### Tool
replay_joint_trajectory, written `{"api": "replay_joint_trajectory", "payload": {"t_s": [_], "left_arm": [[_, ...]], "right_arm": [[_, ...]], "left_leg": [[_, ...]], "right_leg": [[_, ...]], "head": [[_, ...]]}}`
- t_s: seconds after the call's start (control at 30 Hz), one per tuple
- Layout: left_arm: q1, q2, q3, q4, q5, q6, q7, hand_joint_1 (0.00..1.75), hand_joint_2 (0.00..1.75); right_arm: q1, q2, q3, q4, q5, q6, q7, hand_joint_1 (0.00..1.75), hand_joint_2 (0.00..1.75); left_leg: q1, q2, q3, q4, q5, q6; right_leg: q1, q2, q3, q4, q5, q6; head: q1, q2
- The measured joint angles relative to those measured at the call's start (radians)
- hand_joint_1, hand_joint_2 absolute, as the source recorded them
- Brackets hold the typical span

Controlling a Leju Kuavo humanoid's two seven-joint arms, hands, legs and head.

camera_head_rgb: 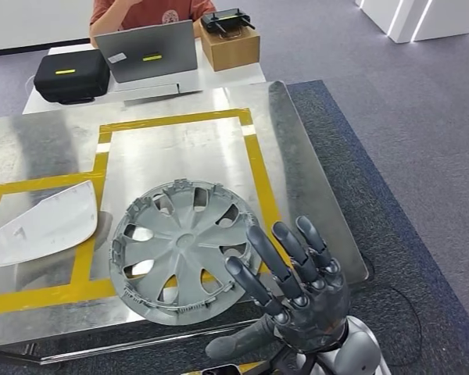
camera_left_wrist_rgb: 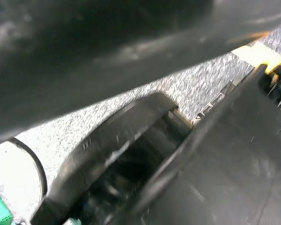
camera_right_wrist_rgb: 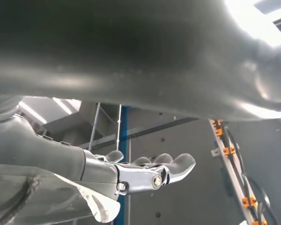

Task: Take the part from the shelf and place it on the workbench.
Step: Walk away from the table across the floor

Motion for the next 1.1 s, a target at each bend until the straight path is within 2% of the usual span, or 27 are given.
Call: {"api": "replay_joint_trajectory", "payload": {"t_s": [0.07, 0.1, 0.13, 0.17, 0.23, 0.27, 0.3, 0.33, 0.4, 0.43, 0.47, 0.5, 0.57, 0.6, 0.63, 0.67, 0.7, 0.73, 0.77, 0.8, 0.83, 0.9, 0.93, 0.97, 1.0, 1.07, 1.1], "left_arm": [[0.000, 0.000, 0.001, 0.000, 0.000, 0.000, 0.001, 0.00, 0.00], [0.000, -0.001, 0.001, 0.000, -0.001, 0.000, 0.001, 0.00, 0.00], [0.000, -0.001, 0.002, 0.000, -0.001, 0.000, 0.001, 0.00, 0.00], [0.000, -0.002, 0.002, 0.000, -0.001, 0.001, 0.001, 0.00, 0.00], [-0.002, -0.001, 0.002, 0.000, -0.003, 0.001, 0.002, 0.00, 0.00], [-0.003, -0.001, 0.003, 0.000, -0.003, 0.002, 0.002, 0.00, 0.00], [-0.004, -0.001, 0.004, 0.000, -0.004, 0.003, 0.002, 0.00, 0.00], [-0.005, -0.001, 0.004, 0.000, -0.004, 0.004, 0.002, 0.00, 0.00], [-0.004, -0.004, 0.005, 0.000, -0.004, 0.005, 0.002, 0.00, 0.00], [-0.004, -0.005, 0.006, 0.000, -0.004, 0.005, 0.002, 0.00, 0.00], [-0.004, -0.006, 0.006, 0.000, -0.005, 0.004, 0.002, 0.00, 0.00], [-0.005, -0.006, 0.006, 0.000, -0.005, 0.004, 0.002, 0.00, 0.00], [-0.005, -0.008, 0.006, 0.000, -0.005, 0.004, 0.002, 0.00, 0.00], [-0.004, -0.009, 0.006, 0.000, -0.005, 0.003, 0.002, 0.00, 0.00], [-0.003, -0.009, 0.006, 0.000, -0.005, 0.003, 0.002, 0.00, 0.00], [-0.003, -0.010, 0.006, 0.000, -0.005, 0.003, 0.002, 0.00, 0.00], [-0.003, -0.010, 0.007, 0.000, -0.005, 0.003, 0.002, 0.00, 0.00], [-0.003, -0.011, 0.007, 0.000, -0.006, 0.002, 0.002, 0.00, 0.00], [-0.003, -0.011, 0.007, 0.000, -0.006, 0.003, 0.001, 0.00, 0.00], [-0.003, -0.011, 0.007, 0.000, -0.006, 0.004, 0.001, 0.00, 0.00], [-0.003, -0.012, 0.008, 0.000, -0.007, 0.004, 0.001, 0.00, 0.00], [-0.002, -0.012, 0.009, 0.000, -0.007, 0.007, 0.001, 0.00, 0.00], [-0.001, -0.012, 0.009, 0.000, -0.007, 0.008, 0.001, 0.00, 0.00], [0.000, -0.013, 0.009, 0.000, -0.007, 0.009, 0.001, 0.00, 0.00], [0.001, -0.013, 0.009, 0.000, -0.008, 0.010, 0.001, 0.00, 0.00], [0.002, -0.013, 0.009, 0.000, -0.009, 0.011, 0.001, 0.00, 0.00], [0.002, -0.013, 0.009, 0.000, -0.010, 0.011, 0.001, 0.00, 0.00]], "right_arm": [[0.000, 0.001, -0.001, 0.000, 0.000, 0.000, -0.003, 0.00, 0.00], [0.000, 0.001, -0.002, 0.000, 0.000, 0.000, -0.004, 0.00, 0.00], [0.000, 0.001, -0.003, 0.000, 0.000, 0.000, -0.006, 0.00, 0.00], [0.001, 0.001, -0.004, 0.000, 0.000, 0.000, -0.007, 0.00, 0.00], [0.001, 0.002, -0.005, 0.000, 0.000, 0.000, -0.008, 0.00, 0.00], [0.002, 0.003, -0.006, 0.001, 0.000, 0.000, -0.008, 0.00, 0.00], [0.002, 0.005, -0.007, 0.001, 0.000, 0.000, -0.008, 0.00, 0.00], [0.003, 0.006, -0.007, 0.002, 0.000, 0.000, -0.008, 0.00, 0.00], [0.004, 0.006, -0.009, 0.003, 0.000, 0.000, -0.009, 0.00, 0.00], [0.005, 0.006, -0.009, 0.004, 0.000, 0.000, -0.009, 0.00, 0.00], [0.005, 0.006, -0.010, 0.004, 0.000, 0.000, -0.009, 0.00, 0.00], [0.006, 0.006, -0.010, 0.005, 0.000, 0.000, -0.009, 0.00, 0.00], [0.007, 0.006, -0.010, 0.007, 0.000, 0.000, -0.009, 0.00, 0.00], [0.008, 0.006, -0.010, 0.008, 0.000, 0.000, -0.009, 0.00, 0.00], [0.009, 0.006, -0.010, 0.009, 0.000, 0.000, -0.009, 0.00, 0.00], [0.009, 0.006, -0.010, 0.009, 0.000, 0.000, -0.009, 0.00, 0.00], [0.010, 0.006, -0.010, 0.010, 0.000, 0.000, -0.009, 0.00, 0.00], [0.009, 0.006, -0.010, 0.010, 0.000, 0.000, -0.009, 0.00, 0.00], [0.009, 0.006, -0.011, 0.010, 0.000, 0.000, -0.010, 0.00, 0.00], [0.009, 0.006, -0.011, 0.011, 0.000, 0.000, -0.010, 0.00, 0.00], [0.010, 0.006, -0.012, 0.012, 0.000, 0.000, -0.010, 0.00, 0.00], [0.014, 0.006, -0.015, 0.017, 0.000, 0.000, -0.011, 0.00, 0.00], [0.016, 0.006, -0.018, 0.020, 0.000, 0.000, -0.011, 0.00, 0.00], [0.018, 0.006, -0.021, 0.024, 0.000, 0.000, -0.011, 0.00, 0.00], [0.019, 0.007, -0.024, 0.027, 0.000, 0.000, -0.011, 0.00, 0.00], [0.022, 0.008, -0.031, 0.034, 0.000, 0.000, -0.013, 0.00, 0.00], [0.024, 0.009, -0.036, 0.038, 0.000, 0.000, -0.015, 0.00, 0.00]], "left_leg": [[-0.001, 0.000, -0.031, 0.131, -0.084, 0.001], [-0.003, 0.000, -0.032, 0.170, -0.101, 0.004], [-0.005, 0.000, -0.017, 0.173, -0.098, 0.009], [-0.009, -0.001, 0.017, 0.136, -0.078, 0.017], [-0.021, -0.003, 0.119, -0.011, -0.040, 0.044], [-0.027, -0.003, 0.159, -0.074, -0.027, 0.053], [-0.033, -0.003, 0.183, -0.116, -0.023, 0.060], [-0.037, -0.003, 0.189, -0.133, -0.021, 0.061], [-0.038, -0.001, 0.180, -0.143, 0.000, 0.065], [-0.036, 0.002, 0.173, -0.149, 0.012, 0.070], [-0.033, 0.004, 0.162, -0.156, 0.027, 0.075], [-0.030, 0.006, 0.148, -0.159, 0.041, 0.078], [-0.030, 0.008, 0.115, -0.158, 0.064, 0.080], [-0.030, 0.010, 0.099, -0.156, 0.076, 0.079], [-0.030, 0.011, 0.082, -0.154, 0.087, 0.077], [-0.029, 0.012, 0.067, -0.151, 0.097, 0.074], [-0.028, 0.013, 0.052, -0.147, 0.106, 0.070], [-0.028, 0.013, 0.038, -0.140, 0.114, 0.066], [-0.028, 0.013, 0.027, -0.132, 0.121, 0.061], [-0.029, 0.012, 0.020, -0.126, 0.129, 0.055], [-0.029, 0.012, 0.014, -0.122, 0.136, 0.050], [-0.027, 0.012, 0.010, -0.120, 0.150, 0.038], [-0.025, 0.010, 0.005, -0.115, 0.140, 0.031], [-0.023, 0.007, -0.002, -0.093, 0.111, 0.024], [-0.021, 0.004, -0.014, -0.051, 0.065, 0.019], [-0.019, 0.002, -0.042, 0.079, -0.036, 0.010], [-0.018, 0.002, -0.049, 0.136, -0.063, 0.008]], "right_leg": [[0.008, 0.000, -0.021, 0.002, 0.018, -0.007], [0.012, -0.001, -0.033, 0.002, 0.027, -0.009], [0.017, 0.000, -0.044, 0.003, 0.035, -0.010], [0.022, 0.000, -0.054, 0.003, 0.043, -0.011], [0.030, 0.002, -0.070, 0.003, 0.058, -0.010], [0.032, 0.002, -0.074, 0.002, 0.066, -0.007], [0.032, 0.001, -0.077, 0.001, 0.073, -0.003], [0.030, -0.001, -0.078, 0.000, 0.080, 0.001], [0.028, -0.003, -0.081, -0.003, 0.091, 0.012], [0.028, -0.003, -0.089, 0.003, 0.080, 0.016], [0.027, -0.002, -0.102, 0.028, 0.050, 0.022], [0.026, -0.002, -0.119, 0.075, 0.002, 0.026], [0.022, -0.003, -0.152, 0.205, -0.091, 0.036], [0.020, -0.003, -0.156, 0.255, -0.108, 0.040], [0.019, -0.004, -0.145, 0.276, -0.101, 0.043], [0.017, -0.005, -0.117, 0.261, -0.077, 0.045], [0.015, -0.006, -0.071, 0.212, -0.049, 0.047], [0.012, -0.007, -0.013, 0.138, -0.034, 0.049], [0.012, -0.007, 0.043, 0.059, -0.036, 0.048], [0.012, -0.007, 0.080, 0.000, -0.045, 0.044], [0.015, -0.006, 0.099, -0.034, -0.057, 0.038], [0.018, -0.007, 0.089, -0.042, -0.053, 0.019], [0.017, -0.008, 0.083, -0.042, -0.045, 0.009], [0.016, -0.010, 0.074, -0.043, -0.035, -0.001], [0.015, -0.012, 0.064, -0.044, -0.024, -0.009], [0.016, -0.012, 0.045, -0.042, -0.003, -0.015], [0.018, -0.012, 0.034, -0.041, 0.007, -0.016]], "head": [[-0.003, 0.000], [-0.003, 0.000], [-0.003, 0.000], [-0.003, 0.000], [-0.002, 0.000], [-0.002, 0.000], [-0.002, 0.000], [-0.003, 0.000], [-0.005, 0.000], [-0.006, 0.000], [-0.005, 0.000], [-0.005, 0.000], [-0.003, 0.000], [-0.003, 0.000], [-0.002, 0.000], [-0.002, 0.000], [-0.002, 0.000], [-0.002, 0.000], [-0.002, 0.000], [-0.001, 0.000], [0.000, 0.000], [0.000, 0.000], [0.000, 0.000], [-0.001, 0.000], [-0.002, 0.000], [-0.004, 0.000], [-0.004, 0.000]]}}
